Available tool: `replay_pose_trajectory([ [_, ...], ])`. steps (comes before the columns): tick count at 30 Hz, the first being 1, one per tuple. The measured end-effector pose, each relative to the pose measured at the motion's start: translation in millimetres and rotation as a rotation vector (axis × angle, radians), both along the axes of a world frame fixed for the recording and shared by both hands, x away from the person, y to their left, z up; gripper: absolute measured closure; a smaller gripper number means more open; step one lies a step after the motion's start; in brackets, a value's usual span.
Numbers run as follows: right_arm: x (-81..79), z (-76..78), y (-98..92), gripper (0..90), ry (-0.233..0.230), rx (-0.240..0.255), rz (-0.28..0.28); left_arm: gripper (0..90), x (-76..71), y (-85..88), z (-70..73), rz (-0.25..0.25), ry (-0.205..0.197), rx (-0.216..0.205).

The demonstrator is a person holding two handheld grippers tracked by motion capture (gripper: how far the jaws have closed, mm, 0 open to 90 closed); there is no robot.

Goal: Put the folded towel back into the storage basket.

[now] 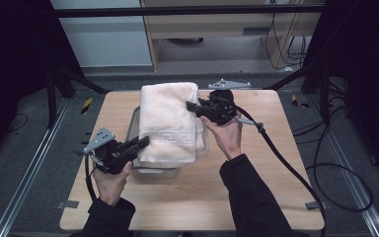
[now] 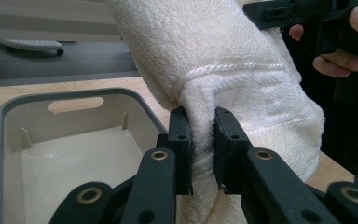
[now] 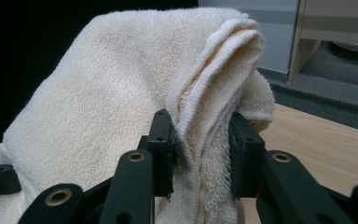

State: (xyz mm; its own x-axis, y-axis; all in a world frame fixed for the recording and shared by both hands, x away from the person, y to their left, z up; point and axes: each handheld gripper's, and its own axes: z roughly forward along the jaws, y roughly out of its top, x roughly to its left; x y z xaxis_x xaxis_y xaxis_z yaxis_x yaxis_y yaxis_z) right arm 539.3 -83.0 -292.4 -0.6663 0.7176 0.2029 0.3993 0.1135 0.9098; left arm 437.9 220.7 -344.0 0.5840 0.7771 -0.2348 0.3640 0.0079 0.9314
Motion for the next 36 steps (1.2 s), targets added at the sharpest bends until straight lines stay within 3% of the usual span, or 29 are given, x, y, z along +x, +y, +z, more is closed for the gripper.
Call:
replay_pose_trajectory([
  [36,26.3,-9.5,65.5,66.9,-0.003,-0.014,0.012,78.4,15.4,52.2,-7.9,0.114,0.037,-0.013],
])
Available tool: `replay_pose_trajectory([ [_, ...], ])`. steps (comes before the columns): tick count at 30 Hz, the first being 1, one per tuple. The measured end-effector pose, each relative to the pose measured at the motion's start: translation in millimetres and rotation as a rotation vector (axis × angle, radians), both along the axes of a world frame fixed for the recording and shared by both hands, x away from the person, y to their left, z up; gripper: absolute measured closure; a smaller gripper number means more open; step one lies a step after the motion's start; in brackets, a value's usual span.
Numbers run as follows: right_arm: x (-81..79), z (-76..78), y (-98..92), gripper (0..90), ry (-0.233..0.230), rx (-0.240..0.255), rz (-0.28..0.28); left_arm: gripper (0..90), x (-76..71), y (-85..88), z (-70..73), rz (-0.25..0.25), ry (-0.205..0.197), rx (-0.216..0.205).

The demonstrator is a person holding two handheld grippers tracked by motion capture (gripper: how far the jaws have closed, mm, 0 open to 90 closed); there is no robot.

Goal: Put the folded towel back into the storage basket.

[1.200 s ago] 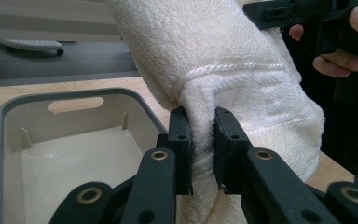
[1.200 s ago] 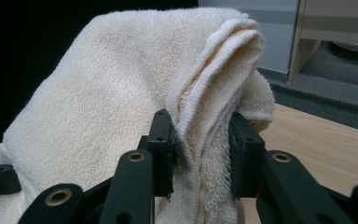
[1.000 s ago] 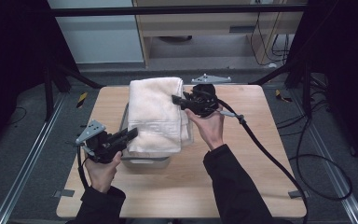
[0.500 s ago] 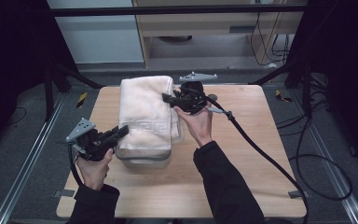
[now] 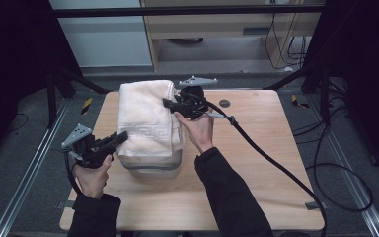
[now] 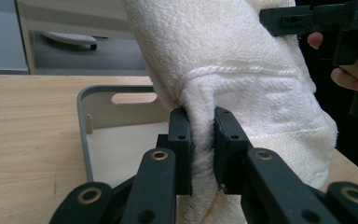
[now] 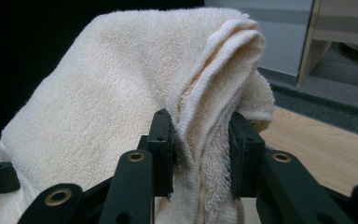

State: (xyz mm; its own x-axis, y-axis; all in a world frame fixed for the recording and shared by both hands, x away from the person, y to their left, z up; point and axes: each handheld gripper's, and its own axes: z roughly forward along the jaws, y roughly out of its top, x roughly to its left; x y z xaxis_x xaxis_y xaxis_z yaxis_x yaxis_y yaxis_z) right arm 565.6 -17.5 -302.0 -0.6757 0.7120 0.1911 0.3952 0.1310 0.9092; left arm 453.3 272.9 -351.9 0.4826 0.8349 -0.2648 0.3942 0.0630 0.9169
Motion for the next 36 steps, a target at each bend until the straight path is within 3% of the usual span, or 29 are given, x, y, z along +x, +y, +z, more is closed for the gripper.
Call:
replay_pose_trajectory([
  [18,8.9,-23.7,16.0,66.7,0.017,-0.043,-0.019,78.4,12.0,6.1,-19.5,0.024,0.061,0.048],
  [36,18.3,-65.2,25.0,66.5,0.054,-0.087,-0.042,78.5,25.1,7.4,-44.0,0.033,0.135,0.110],
])
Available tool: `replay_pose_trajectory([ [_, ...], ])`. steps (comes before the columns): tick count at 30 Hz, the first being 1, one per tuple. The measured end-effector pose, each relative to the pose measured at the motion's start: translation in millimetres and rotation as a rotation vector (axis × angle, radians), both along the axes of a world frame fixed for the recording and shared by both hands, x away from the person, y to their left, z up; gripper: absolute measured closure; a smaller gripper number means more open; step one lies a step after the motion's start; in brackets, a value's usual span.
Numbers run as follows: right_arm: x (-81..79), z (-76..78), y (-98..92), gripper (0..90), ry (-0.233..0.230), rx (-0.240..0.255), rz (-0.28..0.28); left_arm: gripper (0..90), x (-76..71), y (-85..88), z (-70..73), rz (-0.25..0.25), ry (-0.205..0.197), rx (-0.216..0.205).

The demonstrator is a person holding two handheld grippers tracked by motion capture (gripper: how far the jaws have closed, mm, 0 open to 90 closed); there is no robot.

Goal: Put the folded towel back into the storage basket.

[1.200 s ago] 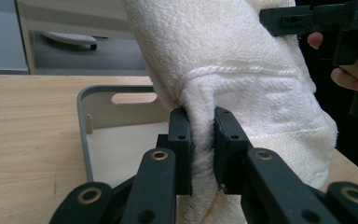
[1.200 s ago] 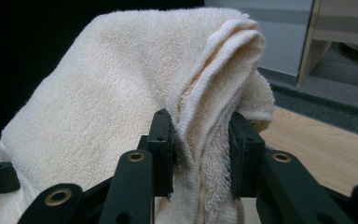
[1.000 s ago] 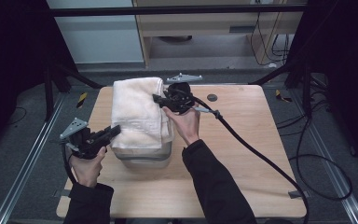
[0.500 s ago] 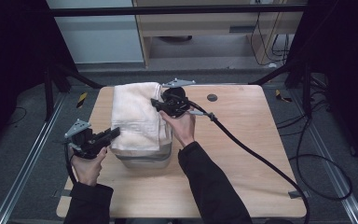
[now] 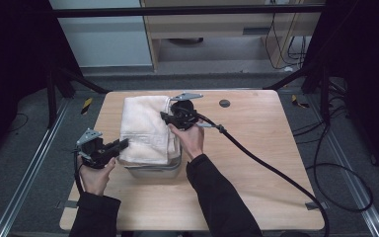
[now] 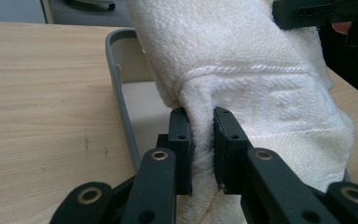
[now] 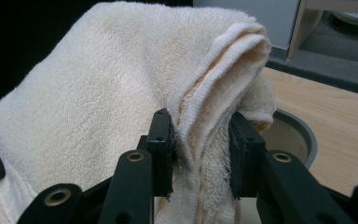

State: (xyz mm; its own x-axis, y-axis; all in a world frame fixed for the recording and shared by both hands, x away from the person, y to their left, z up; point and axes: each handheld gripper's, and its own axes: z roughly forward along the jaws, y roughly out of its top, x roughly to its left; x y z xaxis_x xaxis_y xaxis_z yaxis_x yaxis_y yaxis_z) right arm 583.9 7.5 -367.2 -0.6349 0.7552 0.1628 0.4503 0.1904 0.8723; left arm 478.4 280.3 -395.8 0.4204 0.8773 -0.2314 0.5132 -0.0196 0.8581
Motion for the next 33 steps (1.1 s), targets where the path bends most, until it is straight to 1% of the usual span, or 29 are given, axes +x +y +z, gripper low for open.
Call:
replay_pose_trajectory([
  [5,1.2,-6.6,-0.2,66.5,0.013,-0.004,-0.005,78.5,1.9,-1.4,-3.8,-0.003,0.015,0.012],
  [6,2.1,-10.3,-0.4,66.5,0.020,-0.008,-0.008,78.5,2.8,-2.2,-5.4,-0.006,0.019,0.019],
  [7,2.1,-10.3,-0.4,66.5,0.020,-0.008,-0.008,78.5,2.8,-2.2,-5.4,-0.006,0.019,0.019],
  [9,2.7,-15.8,-0.9,66.3,0.029,-0.012,-0.011,78.5,4.0,-3.4,-8.4,-0.006,0.032,0.028],
  [14,3.9,-24.4,-0.9,66.0,0.039,-0.025,-0.011,78.5,5.9,-5.3,-12.7,-0.005,0.047,0.041],
  [16,4.6,-27.7,-1.1,65.8,0.043,-0.032,-0.012,78.5,6.4,-5.7,-13.8,-0.005,0.048,0.047],
  [19,5.7,-32.9,-1.6,65.7,0.053,-0.038,-0.015,78.5,8.1,-8.4,-18.2,-0.005,0.061,0.058],
  [23,6.7,-38.0,-2.3,65.6,0.060,-0.043,-0.015,78.5,9.4,-9.4,-20.8,-0.006,0.067,0.070],
  [24,7.5,-41.6,-2.5,65.4,0.064,-0.044,-0.015,78.5,10.4,-10.4,-23.1,-0.006,0.073,0.080],
  [27,8.2,-45.7,-1.8,65.1,0.068,-0.059,-0.015,78.5,11.8,-11.3,-26.0,-0.006,0.081,0.090],
  [33,9.9,-52.2,-0.7,64.8,0.072,-0.072,-0.018,78.4,14.6,-11.7,-30.3,-0.005,0.091,0.096],
])
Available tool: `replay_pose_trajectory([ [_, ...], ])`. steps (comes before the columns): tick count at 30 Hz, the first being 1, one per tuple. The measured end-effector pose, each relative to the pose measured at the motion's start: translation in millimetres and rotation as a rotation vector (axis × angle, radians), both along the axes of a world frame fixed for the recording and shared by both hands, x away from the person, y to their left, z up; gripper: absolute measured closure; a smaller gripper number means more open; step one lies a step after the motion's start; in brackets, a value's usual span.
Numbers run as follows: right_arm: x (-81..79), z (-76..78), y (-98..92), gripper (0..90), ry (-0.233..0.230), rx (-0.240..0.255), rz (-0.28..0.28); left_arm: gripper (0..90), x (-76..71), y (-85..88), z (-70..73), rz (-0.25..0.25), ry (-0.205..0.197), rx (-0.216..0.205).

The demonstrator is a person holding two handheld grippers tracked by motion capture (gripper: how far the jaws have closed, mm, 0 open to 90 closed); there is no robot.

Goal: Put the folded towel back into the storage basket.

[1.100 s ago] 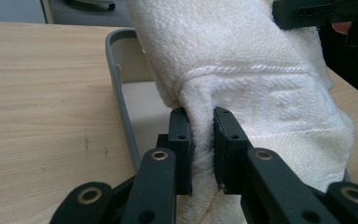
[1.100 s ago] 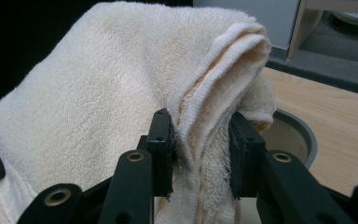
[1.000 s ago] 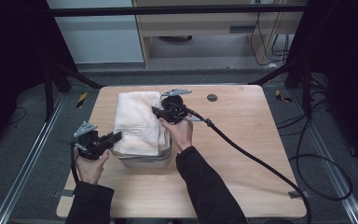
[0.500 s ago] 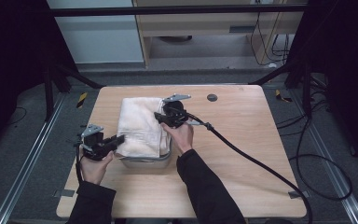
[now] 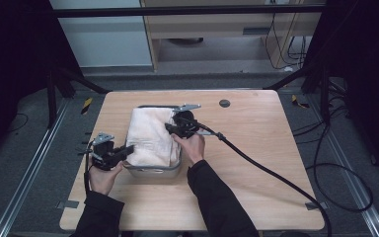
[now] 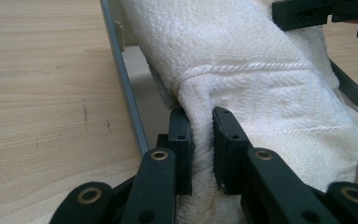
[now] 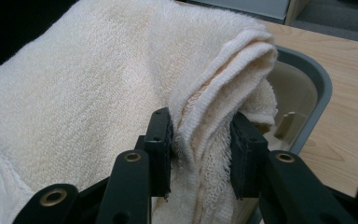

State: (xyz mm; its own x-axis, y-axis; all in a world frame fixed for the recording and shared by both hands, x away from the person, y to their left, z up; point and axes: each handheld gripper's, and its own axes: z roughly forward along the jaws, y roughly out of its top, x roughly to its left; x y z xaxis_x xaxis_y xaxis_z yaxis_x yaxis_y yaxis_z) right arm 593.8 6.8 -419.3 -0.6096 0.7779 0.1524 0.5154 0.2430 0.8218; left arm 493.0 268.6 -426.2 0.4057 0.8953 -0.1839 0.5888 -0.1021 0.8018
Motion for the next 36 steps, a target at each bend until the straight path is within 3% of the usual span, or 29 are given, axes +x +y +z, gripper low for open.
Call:
replay_pose_trajectory([
  [15,3.7,-14.3,4.6,63.5,-0.001,-0.046,-0.003,78.2,5.8,-5.6,-10.7,0.016,0.034,0.045],
  [22,3.9,-17.3,5.5,61.3,-0.018,-0.073,0.003,77.0,5.3,-8.0,-11.1,0.021,0.030,0.062],
  [33,2.0,-20.0,6.1,52.6,-0.048,-0.127,0.019,64.9,4.5,-12.4,-9.1,0.015,0.021,0.065],
  [36,-0.6,-16.8,5.8,51.5,-0.079,-0.136,0.027,61.2,3.1,-11.9,-6.2,0.024,0.001,0.065],
])
